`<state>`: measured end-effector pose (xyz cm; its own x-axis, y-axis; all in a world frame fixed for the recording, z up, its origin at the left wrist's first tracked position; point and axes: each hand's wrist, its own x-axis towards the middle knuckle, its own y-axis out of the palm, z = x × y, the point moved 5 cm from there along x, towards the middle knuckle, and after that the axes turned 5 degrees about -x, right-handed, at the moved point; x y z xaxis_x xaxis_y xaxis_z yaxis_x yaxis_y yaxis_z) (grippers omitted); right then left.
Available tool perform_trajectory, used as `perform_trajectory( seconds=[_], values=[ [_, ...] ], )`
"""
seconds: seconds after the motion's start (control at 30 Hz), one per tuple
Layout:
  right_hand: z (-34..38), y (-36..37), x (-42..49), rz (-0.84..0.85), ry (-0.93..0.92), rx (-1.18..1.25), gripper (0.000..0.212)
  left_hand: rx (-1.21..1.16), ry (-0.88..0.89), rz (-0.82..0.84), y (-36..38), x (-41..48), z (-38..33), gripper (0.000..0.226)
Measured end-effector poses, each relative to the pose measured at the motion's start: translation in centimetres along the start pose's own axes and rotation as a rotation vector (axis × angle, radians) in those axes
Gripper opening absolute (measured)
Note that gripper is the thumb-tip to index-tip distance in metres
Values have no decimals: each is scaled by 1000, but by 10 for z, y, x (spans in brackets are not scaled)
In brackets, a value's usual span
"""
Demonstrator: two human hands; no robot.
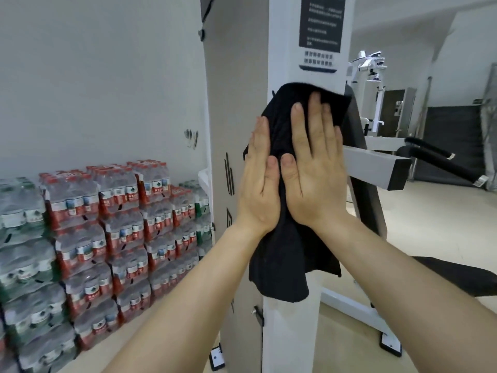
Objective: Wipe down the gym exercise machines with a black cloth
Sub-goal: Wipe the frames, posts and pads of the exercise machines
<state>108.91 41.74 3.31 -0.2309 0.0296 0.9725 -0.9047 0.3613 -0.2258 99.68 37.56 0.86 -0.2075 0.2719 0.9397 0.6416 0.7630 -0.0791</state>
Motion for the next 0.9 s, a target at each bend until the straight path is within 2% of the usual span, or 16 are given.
perform_trajectory(
  seconds=[0.1, 0.2, 0.33, 0.43, 0.6, 0.73, 0.9],
  values=[
    [2, 6, -23, 16, -11, -8, 60, 23, -29, -14, 2, -27, 8, 55],
    [1, 1, -10, 32, -17, 3, 61, 44, -7, 9, -2, -11, 2, 54],
    [-1, -21, 92, -58, 57, 47, 60, 69, -20, -40, -8, 85, -29, 57],
    [-7, -38, 171, -74, 48, 45, 60, 99, 3, -56, -14, 164, -55, 58],
    [-16, -49, 225, -95, 9, 49, 59, 24, 57, -31, -20, 226, -68, 58],
    [-10, -44, 199, -146, 20, 49, 57, -53, 82, -9, -14, 200, -61, 55],
    [2, -22, 95, -127, 12, 36, 58, -86, 38, 29, -3, 88, -19, 55]
  ],
)
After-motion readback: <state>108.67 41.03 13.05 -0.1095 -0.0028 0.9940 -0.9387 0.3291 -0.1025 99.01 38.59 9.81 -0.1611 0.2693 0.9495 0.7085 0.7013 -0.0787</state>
